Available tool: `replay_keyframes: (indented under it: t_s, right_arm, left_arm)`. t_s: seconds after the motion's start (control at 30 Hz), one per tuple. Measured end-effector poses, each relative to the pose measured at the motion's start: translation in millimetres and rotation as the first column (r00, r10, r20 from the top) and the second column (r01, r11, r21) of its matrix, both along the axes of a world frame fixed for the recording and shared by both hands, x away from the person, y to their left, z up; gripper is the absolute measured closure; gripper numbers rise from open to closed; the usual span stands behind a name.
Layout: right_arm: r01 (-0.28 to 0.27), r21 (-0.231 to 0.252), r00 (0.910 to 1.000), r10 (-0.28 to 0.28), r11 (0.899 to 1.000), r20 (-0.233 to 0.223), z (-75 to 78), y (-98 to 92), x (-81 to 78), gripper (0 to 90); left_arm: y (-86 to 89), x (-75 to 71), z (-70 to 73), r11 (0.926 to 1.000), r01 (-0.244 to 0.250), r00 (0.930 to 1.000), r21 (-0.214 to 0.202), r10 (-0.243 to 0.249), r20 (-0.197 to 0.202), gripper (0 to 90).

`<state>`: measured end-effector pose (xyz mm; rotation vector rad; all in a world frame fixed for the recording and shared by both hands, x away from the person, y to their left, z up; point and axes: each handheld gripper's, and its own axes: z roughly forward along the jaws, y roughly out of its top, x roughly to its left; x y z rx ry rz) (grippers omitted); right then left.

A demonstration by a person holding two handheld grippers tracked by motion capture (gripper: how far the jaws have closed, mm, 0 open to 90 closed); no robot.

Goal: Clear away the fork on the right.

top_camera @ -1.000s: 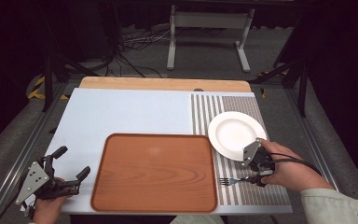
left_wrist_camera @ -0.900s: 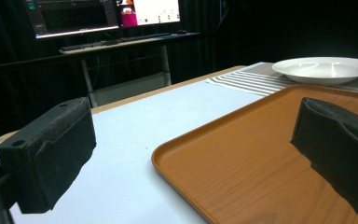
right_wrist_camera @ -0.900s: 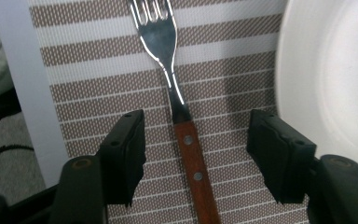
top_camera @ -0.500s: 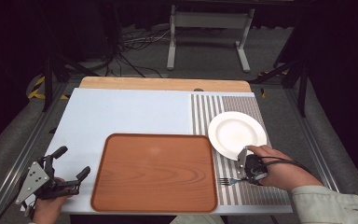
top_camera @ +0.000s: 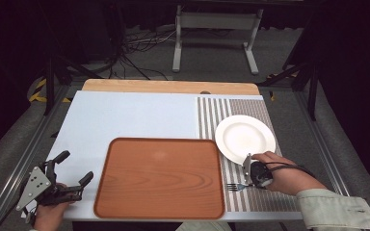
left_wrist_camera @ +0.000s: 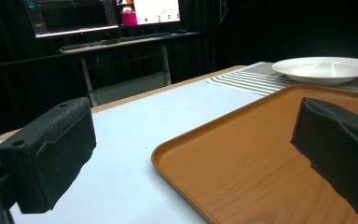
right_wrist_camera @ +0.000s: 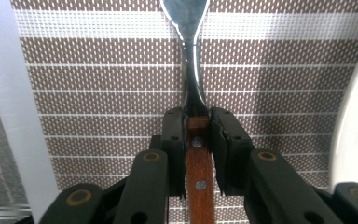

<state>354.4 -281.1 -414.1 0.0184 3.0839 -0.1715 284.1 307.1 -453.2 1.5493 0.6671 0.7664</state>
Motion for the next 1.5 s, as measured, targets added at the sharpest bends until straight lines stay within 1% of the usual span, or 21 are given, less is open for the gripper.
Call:
replay_keyframes:
  t_s: [0.1, 0.17, 0.23, 0.43, 0.5, 0.57, 0.7, 0.9, 0.97, 1.03, 1.13, 1.2, 1.27, 1.3, 1.33, 1.37, 1.4, 1.43, 1.47, 1.5]
  right_arm:
    - [-0.021, -0.004, 0.9998, 0.021, 1.0, 0.006, -0.2, 0.1, -0.4, 77.5]
    - [-0.024, 0.0, 0.9997, 0.024, 1.0, 0.001, -0.6, 0.0, -0.3, 77.7]
    - [-0.027, -0.006, 0.9996, 0.027, 1.0, 0.004, -0.5, 0.6, -1.2, 78.1]
    - [-0.026, 0.001, 0.9997, 0.026, 1.0, -0.001, -0.6, 0.1, -0.6, 78.3]
    - [-0.026, -0.003, 0.9996, 0.026, 1.0, 0.007, 0.2, -0.2, -0.8, 78.4]
    - [-0.018, 0.008, 0.9998, 0.018, 1.0, -0.002, 0.4, -1.0, -0.8, 78.4]
    - [-0.009, 0.02, 0.9999, 0.009, 1.0, 0.011, 4.3, -1.6, -1.2, 78.5]
    - [0.008, 0.043, 0.9992, -0.009, 0.999, 0.039, 21.6, -2.0, -0.4, 78.5]
    - [0.025, 0.058, 0.9986, -0.027, 0.998, 0.045, 26.5, -2.2, -0.2, 78.4]
    - [0.032, 0.062, 0.9981, -0.035, 0.998, 0.049, 30.9, -2.0, 0.6, 78.4]
    - [0.043, 0.074, 0.9965, -0.049, 0.996, 0.069, 40.6, -0.9, 1.4, 78.4]
    - [0.053, 0.096, 0.995, -0.06, 0.994, 0.08, 46.6, -0.2, 1.1, 78.4]
    - [0.049, 0.119, 0.9939, -0.06, 0.992, 0.093, 52.5, 0.8, 1.5, 78.5]
    - [0.049, 0.119, 0.9939, -0.06, 0.992, 0.093, 52.5, 0.8, 1.5, 78.5]
    - [0.053, 0.137, 0.9921, -0.067, 0.989, 0.106, 58.7, 1.3, 1.6, 78.5]
    - [0.053, 0.137, 0.9921, -0.067, 0.989, 0.106, 58.7, 1.3, 1.6, 78.5]
    - [0.066, 0.154, 0.9897, -0.084, 0.986, 0.116, 63.7, 1.6, 1.2, 78.5]
    - [0.066, 0.154, 0.9897, -0.084, 0.986, 0.116, 63.7, 1.6, 1.2, 78.5]
    - [0.062, 0.164, 0.9895, -0.082, 0.985, 0.119, 66.8, 1.7, 1.9, 78.5]
    - [0.071, 0.176, 0.9871, -0.094, 0.982, 0.129, 69.4, 1.9, 1.4, 78.5]
  left_arm:
    - [0.0, 0.1, 0.1, 1.0, 0.001, 1.0, 0.0, -0.001, 0.002, 0.4]
    - [0.0, 0.0, 0.1, 1.0, 0.001, 1.0, 0.0, -0.001, 0.002, 0.4]
    - [0.3, -0.2, 0.1, 1.0, -0.003, 1.0, -0.001, 0.003, 0.002, 0.4]
    - [1.0, -0.1, 0.3, 1.0, -0.004, 1.0, -0.001, 0.004, 0.0, 0.4]
    - [1.1, 0.1, 0.3, 1.0, -0.004, 1.0, -0.001, 0.004, 0.0, 0.4]
    - [0.9, 0.1, 0.2, 1.0, -0.004, 1.0, -0.005, 0.004, 0.0, 0.4]
    - [0.7, -0.1, 0.3, 1.0, -0.005, 1.0, -0.005, 0.005, 0.0, 0.4]
    - [0.7, -0.1, 0.3, 1.0, -0.005, 1.0, -0.007, 0.005, 0.0, 0.4]
    - [0.9, -0.2, 0.4, 1.0, -0.004, 1.0, -0.008, 0.004, 0.0, 0.4]
    - [1.3, -0.2, 0.5, 1.0, -0.003, 1.0, -0.006, 0.003, -0.001, 0.4]
    - [1.3, -0.4, 0.4, 0.9999, -0.008, 1.0, -0.014, 0.008, -0.001, 0.4]
    - [1.3, -0.4, 0.3, 0.9998, -0.01, 1.0, -0.017, 0.01, -0.002, 0.4]
    - [1.5, -0.3, 0.2, 0.9999, -0.01, 0.9999, -0.014, 0.009, -0.003, 0.4]
    - [1.5, -0.3, 0.2, 0.9999, -0.01, 0.9999, -0.014, 0.009, -0.003, 0.4]
    - [1.1, -0.3, 0.1, 0.9998, -0.01, 0.9999, -0.017, 0.009, -0.003, 0.4]
    - [1.1, -0.5, 0.2, 0.9998, -0.01, 1.0, -0.016, 0.009, -0.003, 0.4]
    - [1.2, -0.4, 0.3, 0.9998, -0.009, 1.0, -0.015, 0.009, -0.002, 0.4]
    - [1.1, -0.5, 0.3, 0.9998, -0.01, 0.9999, -0.017, 0.01, -0.002, 0.4]
    - [1.2, -0.5, 0.3, 0.9998, -0.011, 0.9999, -0.017, 0.011, -0.002, 0.4]
    - [1.2, -0.4, 0.2, 0.9998, -0.011, 0.9999, -0.018, 0.011, -0.002, 0.4]
